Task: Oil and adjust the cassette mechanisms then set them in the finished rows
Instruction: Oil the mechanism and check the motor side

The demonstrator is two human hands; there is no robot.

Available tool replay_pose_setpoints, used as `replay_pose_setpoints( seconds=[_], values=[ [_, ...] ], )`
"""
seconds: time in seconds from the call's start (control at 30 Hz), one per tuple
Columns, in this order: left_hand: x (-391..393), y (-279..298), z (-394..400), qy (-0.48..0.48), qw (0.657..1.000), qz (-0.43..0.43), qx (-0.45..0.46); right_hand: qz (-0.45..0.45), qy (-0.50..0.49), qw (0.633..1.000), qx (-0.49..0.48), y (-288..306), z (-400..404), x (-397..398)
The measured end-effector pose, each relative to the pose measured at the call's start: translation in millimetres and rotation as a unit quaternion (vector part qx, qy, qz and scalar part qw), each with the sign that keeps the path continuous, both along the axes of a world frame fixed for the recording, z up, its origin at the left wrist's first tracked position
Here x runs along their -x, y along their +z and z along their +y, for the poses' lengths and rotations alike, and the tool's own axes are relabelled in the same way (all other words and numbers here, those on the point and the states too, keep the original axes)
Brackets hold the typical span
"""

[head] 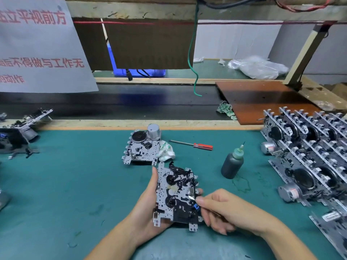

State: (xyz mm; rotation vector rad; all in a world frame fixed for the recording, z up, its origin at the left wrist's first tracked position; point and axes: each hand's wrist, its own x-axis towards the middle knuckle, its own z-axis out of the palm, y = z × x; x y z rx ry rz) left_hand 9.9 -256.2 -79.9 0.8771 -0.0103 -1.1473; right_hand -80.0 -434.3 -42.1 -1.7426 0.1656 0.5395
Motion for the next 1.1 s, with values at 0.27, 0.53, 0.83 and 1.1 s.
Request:
replay_pose_setpoints(
  seconds=[0.27,0.53,0.83,1.1],
  values=[
    [2.2,2.9,-4.9,0.029,0.999,-0.015,-0.027,0.026,0.022,0.999,0.023,2.4,-3.0,-2.8],
    [5.1,7.6,-8.6,0.044,0.999,-0.016,-0.028,0.044,0.057,0.996,0.046,2.8,-5.3,-7.4],
    [6.3,9.6,-6.6,0.031,0.998,-0.04,-0.042,0.069,0.12,0.987,0.076,9.6,-8.5,-11.8],
    [7.7,15.9,-2.7,0.006,1.0,0.011,0.005,-0.019,-0.019,1.0,0.004,1.7,-7.9,2.6]
  ],
)
